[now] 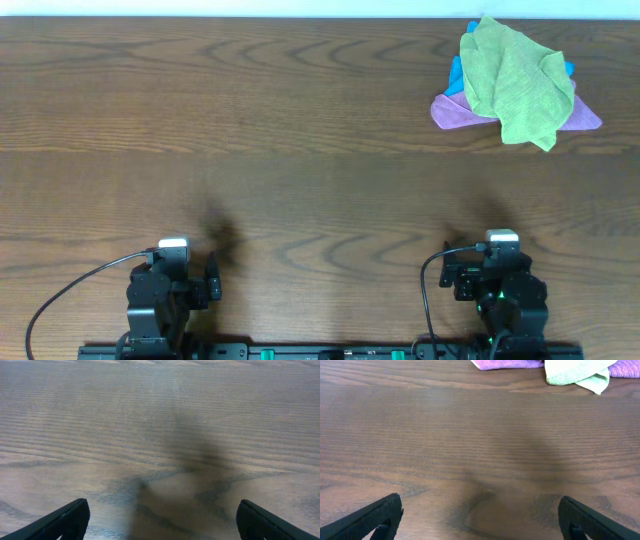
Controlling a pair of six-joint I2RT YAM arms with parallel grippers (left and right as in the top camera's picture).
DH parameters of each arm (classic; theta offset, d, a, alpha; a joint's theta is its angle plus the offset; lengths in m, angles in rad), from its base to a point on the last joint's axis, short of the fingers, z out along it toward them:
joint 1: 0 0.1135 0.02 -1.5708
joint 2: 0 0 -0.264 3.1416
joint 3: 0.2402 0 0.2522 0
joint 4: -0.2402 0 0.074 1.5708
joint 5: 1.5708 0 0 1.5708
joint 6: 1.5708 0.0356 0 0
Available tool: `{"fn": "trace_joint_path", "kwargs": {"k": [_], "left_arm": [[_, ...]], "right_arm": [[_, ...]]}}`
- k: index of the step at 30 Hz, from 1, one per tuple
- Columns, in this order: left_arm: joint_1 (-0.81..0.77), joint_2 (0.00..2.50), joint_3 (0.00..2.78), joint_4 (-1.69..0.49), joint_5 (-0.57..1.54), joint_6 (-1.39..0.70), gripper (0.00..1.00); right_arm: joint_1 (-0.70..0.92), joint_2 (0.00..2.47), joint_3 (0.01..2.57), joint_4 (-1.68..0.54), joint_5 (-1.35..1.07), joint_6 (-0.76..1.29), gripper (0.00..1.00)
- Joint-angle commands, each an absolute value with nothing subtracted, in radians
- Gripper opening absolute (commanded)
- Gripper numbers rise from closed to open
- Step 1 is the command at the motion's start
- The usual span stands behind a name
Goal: Fold the cloth
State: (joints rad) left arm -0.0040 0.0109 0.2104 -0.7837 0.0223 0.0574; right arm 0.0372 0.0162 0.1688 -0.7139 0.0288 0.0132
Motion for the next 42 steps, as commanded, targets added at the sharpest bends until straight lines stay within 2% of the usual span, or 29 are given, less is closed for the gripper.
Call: {"fn": "trace_joint_path", "kwargs": {"k": [1,10,12,16,25,28,35,39,42], "left_arm": [[-0.01,0.004,0.18,-0.812,0.026,0.075,0.95],[-0.01,0.004,0.18,-0.812,0.026,0.075,0.95],[-0.01,0.004,0.18,-0.812,0.026,0.075,0.95],[-0.01,0.004,0.18,-0.812,0.026,0.075,0.95],[-0.01,0.004,0.18,-0.812,0.026,0.075,0.95],[-0.01,0.004,0.18,-0.812,0.026,0.075,0.95],[-0.01,0.004,0.18,-0.812,0.026,0.075,0.95],[-0.01,0.004,0.18,-0.812,0.026,0.075,0.95],[-0.01,0.004,0.18,-0.812,0.026,0.075,0.95]], "right_arm": [[0.043,0.006,0.159,-0.72,0.018,-0.001,0.99],[0.043,0.006,0.159,-0.711,0.012,0.007,0.99],[0.043,0.006,0.159,-0.714,-0.021,0.081,0.99],[0.043,0.006,0.163,-0.728,-0.154,0.361,0.99],[0.042,0.007,0.173,-0.747,-0.33,0.528,0.99],[0.039,0.007,0.175,-0.73,-0.379,0.527,0.99],[0.001,0.1,0.22,-0.518,-0.481,0.505,0.99],[-0.039,0.36,0.338,-0.493,-0.45,0.299,0.99],[-0.037,0.561,0.482,-0.522,-0.34,0.146,0.99]]}}
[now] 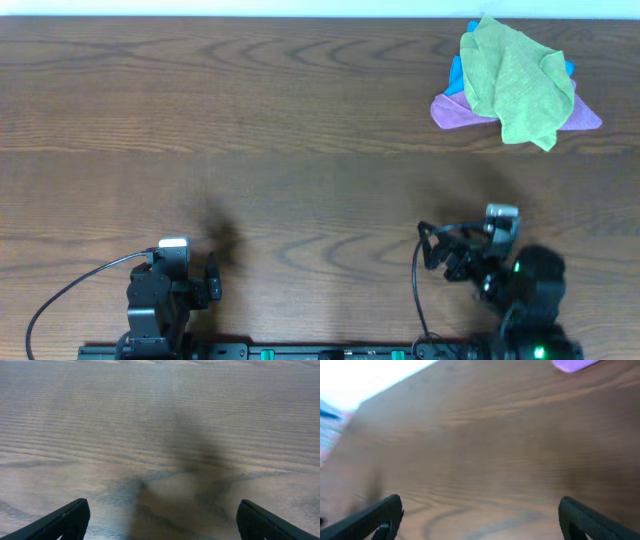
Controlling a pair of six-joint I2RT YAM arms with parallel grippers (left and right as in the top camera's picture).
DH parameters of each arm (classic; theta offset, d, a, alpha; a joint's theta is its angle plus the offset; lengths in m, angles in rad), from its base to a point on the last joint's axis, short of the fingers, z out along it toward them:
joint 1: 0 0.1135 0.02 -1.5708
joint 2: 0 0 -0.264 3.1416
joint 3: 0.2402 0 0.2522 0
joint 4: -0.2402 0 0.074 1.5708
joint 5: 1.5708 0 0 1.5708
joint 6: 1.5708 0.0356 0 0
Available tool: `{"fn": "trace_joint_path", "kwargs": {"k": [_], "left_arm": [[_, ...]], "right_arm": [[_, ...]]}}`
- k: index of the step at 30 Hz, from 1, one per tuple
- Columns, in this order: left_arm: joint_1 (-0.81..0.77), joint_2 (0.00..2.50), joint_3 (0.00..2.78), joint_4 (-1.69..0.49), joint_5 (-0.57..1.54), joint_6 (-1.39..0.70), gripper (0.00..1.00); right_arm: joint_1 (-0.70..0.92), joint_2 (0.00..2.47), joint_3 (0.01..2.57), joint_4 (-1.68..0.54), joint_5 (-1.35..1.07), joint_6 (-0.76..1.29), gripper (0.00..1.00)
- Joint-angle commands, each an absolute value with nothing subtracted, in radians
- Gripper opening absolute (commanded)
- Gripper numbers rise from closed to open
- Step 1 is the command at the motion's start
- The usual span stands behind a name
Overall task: Fold the cloth
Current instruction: 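Reach the right gripper to the cloth pile and grasp the yellow-green cloth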
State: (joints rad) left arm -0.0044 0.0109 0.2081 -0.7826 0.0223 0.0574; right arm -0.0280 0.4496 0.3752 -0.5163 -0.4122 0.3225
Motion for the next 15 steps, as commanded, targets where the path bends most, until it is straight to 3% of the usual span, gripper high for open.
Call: {"fn": "trace_joint_path", "kwargs": {"k": [1,5,11,15], "left_arm": [[-0.01,0.004,0.18,-0.812,0.026,0.075,0.95],[-0.01,0.004,0.18,-0.812,0.026,0.075,0.95],[-0.01,0.004,0.18,-0.812,0.026,0.075,0.95],[-0.01,0.004,0.18,-0.812,0.026,0.075,0.95]], "right_arm": [[-0.038,0.63,0.529,-0.522,-0.344,0.149,0.99],[-0.047,0.921,0.734,-0.593,-0.197,0.133,0.99],[-0.041,1.261,0.985,-0.735,0.355,0.147,0.99],[-0.053,1.385,1.044,-0.673,0.411,0.054,0.99]]}}
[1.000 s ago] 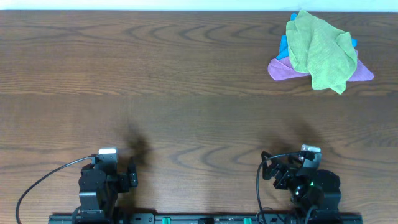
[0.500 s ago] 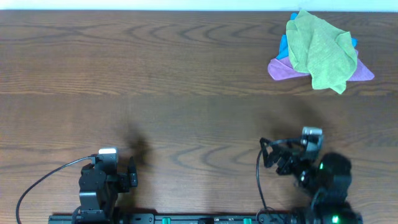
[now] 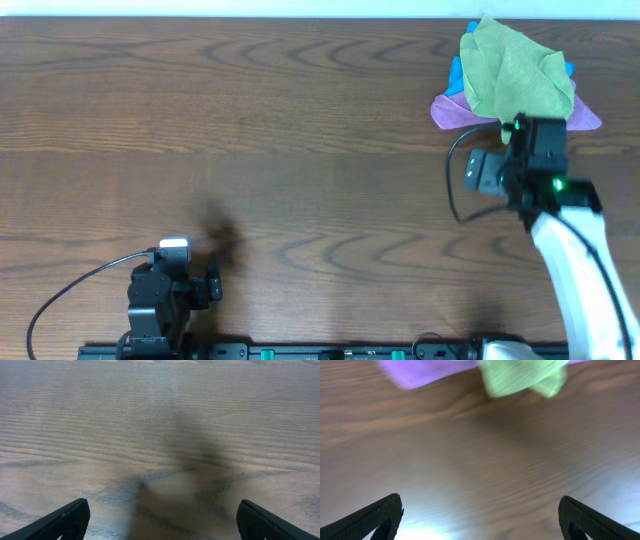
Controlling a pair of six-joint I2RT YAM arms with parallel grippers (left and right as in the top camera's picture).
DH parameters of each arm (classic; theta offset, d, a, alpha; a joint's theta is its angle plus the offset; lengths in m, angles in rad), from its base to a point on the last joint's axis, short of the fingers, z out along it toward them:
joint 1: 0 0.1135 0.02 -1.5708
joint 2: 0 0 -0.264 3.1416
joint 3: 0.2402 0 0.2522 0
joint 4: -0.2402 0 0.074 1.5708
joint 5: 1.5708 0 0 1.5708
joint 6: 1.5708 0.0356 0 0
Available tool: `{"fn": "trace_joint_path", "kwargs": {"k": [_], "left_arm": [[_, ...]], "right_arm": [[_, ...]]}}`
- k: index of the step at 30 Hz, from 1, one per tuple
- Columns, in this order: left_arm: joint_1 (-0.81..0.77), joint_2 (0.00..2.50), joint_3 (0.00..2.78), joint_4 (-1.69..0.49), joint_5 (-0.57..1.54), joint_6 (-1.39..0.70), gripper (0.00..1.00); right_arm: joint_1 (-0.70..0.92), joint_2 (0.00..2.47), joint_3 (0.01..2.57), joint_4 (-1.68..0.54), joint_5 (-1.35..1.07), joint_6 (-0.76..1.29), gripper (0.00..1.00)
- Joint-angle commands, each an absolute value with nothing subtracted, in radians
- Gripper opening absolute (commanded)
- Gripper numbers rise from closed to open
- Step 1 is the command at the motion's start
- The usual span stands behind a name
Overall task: Fold the cloth
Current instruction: 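Reach the right gripper to the cloth pile and grasp the yellow-green cloth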
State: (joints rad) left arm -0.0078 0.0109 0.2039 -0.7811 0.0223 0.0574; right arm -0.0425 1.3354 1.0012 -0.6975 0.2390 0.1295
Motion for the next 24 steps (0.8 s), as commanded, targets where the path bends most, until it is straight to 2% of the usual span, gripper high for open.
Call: {"fn": "trace_joint_path", "kwargs": {"k": [1,7,11,21,24], "left_arm": [[-0.01,0.004,0.18,-0.812,0.026,0.075,0.95],[-0.01,0.004,0.18,-0.812,0.026,0.075,0.95],[-0.01,0.004,0.18,-0.812,0.026,0.075,0.95],[-0.01,0.004,0.18,-0.812,0.026,0.075,0.95],[-0.01,0.004,0.18,-0.812,0.026,0.075,0.95]], "right_arm": [[-0.055,1.409,1.045,-0.633,0.416,0.025,0.99],[-0.112,1.52,1.045,-0.408,0.407,-0.137,0.99],[-0.15,1.608,1.045,-0.272,0.279,-0.236,0.99],[-0.157,1.796,1.048,-0.039,0.205,-0.29,0.99],[-0.163,1.829,1.054,0.011,0.206,-0.292,0.93]]}}
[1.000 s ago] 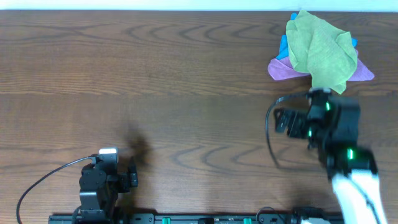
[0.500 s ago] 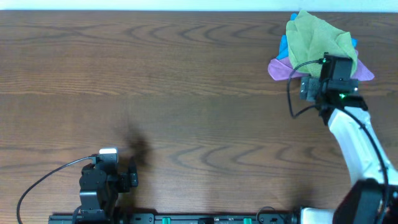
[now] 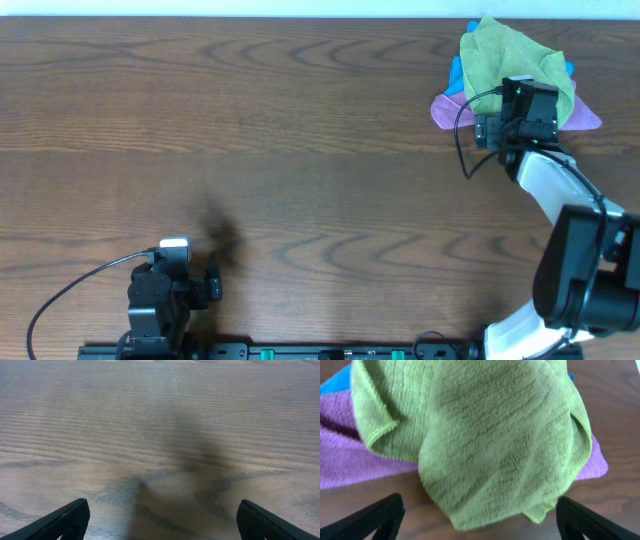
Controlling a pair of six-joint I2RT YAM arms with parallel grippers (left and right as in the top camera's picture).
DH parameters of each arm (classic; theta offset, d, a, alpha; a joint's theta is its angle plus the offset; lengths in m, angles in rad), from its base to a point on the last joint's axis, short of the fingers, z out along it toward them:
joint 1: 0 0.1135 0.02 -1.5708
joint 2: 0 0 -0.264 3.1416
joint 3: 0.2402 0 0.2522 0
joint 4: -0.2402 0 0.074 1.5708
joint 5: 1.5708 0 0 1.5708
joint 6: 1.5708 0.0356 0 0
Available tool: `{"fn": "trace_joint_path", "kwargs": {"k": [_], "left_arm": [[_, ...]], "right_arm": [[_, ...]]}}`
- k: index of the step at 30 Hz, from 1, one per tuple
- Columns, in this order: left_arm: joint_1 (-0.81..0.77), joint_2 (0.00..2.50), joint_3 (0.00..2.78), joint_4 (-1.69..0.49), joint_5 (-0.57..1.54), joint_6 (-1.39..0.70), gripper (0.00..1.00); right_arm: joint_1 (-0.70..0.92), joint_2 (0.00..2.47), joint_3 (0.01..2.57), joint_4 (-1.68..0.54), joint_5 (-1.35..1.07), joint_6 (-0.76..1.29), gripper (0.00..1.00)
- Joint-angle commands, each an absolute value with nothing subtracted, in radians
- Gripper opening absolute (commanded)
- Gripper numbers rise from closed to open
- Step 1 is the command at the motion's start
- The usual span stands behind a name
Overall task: Fold the cloth
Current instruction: 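Reach the right gripper to the cloth pile and grasp the yellow-green cloth, then lift the yellow-green cloth with the right gripper and carry it left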
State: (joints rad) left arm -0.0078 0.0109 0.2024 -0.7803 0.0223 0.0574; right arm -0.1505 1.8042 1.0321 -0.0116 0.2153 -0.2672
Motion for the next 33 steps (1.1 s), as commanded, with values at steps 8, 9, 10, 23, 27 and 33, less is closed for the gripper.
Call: {"fn": "trace_joint_path", "kwargs": {"k": [8,9,10,23,27,33], "left_arm": [[-0.01,0.004,0.18,-0.812,0.026,0.075,0.95],[-0.01,0.004,0.18,-0.812,0.026,0.075,0.95],[-0.01,0.004,0.18,-0.812,0.026,0.075,0.95],[-0.01,0.004,0.18,-0.812,0.026,0.075,0.95],[-0.01,0.004,0.18,-0.812,0.026,0.075,0.95],[-0.01,0.004,0.18,-0.812,0.026,0.075,0.95]], "right_arm": [[-0.188,1.866,1.054,0.128,0.213,-0.297,0.6],[-0.194,1.866,1.054,0.131,0.213,-0.297,0.53],[-0.196,1.866,1.054,0.131,0.213,-0.297,0.31],[-0.124,1.677,1.083,-0.156,0.213,-0.321,0.01],[-0.047,1.523,1.189,-0.458,0.188,-0.305,0.01],[0.172,1.448,1.457,-0.889,0.145,-0.198,0.01]]}}
